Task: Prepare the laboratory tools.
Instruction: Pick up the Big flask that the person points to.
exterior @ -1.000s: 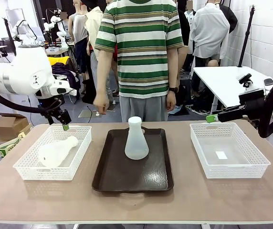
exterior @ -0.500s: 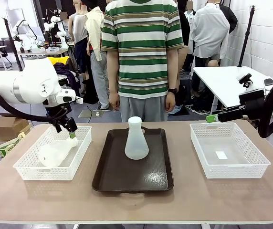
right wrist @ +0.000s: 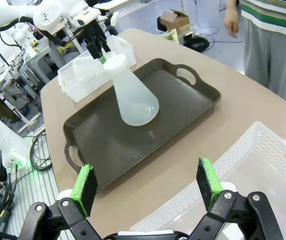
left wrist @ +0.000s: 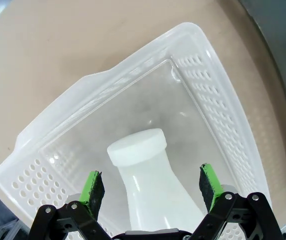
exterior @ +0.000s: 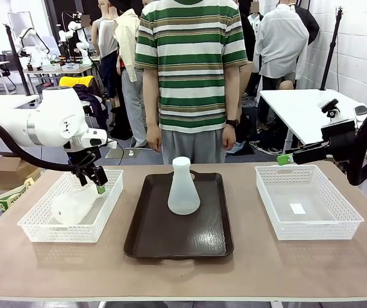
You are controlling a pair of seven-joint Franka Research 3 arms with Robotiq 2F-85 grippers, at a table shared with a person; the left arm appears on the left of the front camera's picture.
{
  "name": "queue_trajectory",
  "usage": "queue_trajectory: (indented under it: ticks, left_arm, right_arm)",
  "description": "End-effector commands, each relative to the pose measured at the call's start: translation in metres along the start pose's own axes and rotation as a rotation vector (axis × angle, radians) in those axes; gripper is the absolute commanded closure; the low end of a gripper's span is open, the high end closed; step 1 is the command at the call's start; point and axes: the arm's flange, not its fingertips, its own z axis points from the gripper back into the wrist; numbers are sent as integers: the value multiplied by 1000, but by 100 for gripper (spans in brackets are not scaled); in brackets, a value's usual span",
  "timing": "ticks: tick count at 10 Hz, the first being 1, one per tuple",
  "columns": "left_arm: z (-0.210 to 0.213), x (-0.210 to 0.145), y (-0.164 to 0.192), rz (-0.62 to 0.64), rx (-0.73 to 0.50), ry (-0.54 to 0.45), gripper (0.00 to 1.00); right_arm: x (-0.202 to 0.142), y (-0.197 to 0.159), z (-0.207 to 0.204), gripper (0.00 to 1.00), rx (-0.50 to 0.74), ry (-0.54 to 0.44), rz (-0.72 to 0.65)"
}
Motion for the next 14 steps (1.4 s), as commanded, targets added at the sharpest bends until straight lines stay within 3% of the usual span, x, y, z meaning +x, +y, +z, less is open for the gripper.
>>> queue_trajectory:
  ticks: [1,10,14]
  left_arm:
    - [-3,6,12,-13,-20,-5,0]
    - [-22,18,15,24,-15,2,0]
    - [-21,19,12,30,-11,7,63]
  right_arm:
    - [-1,1,0,0,1,0,1]
    - [-1,1,0,0,1,0,1]
    - [-1,1,0,0,1,0,1]
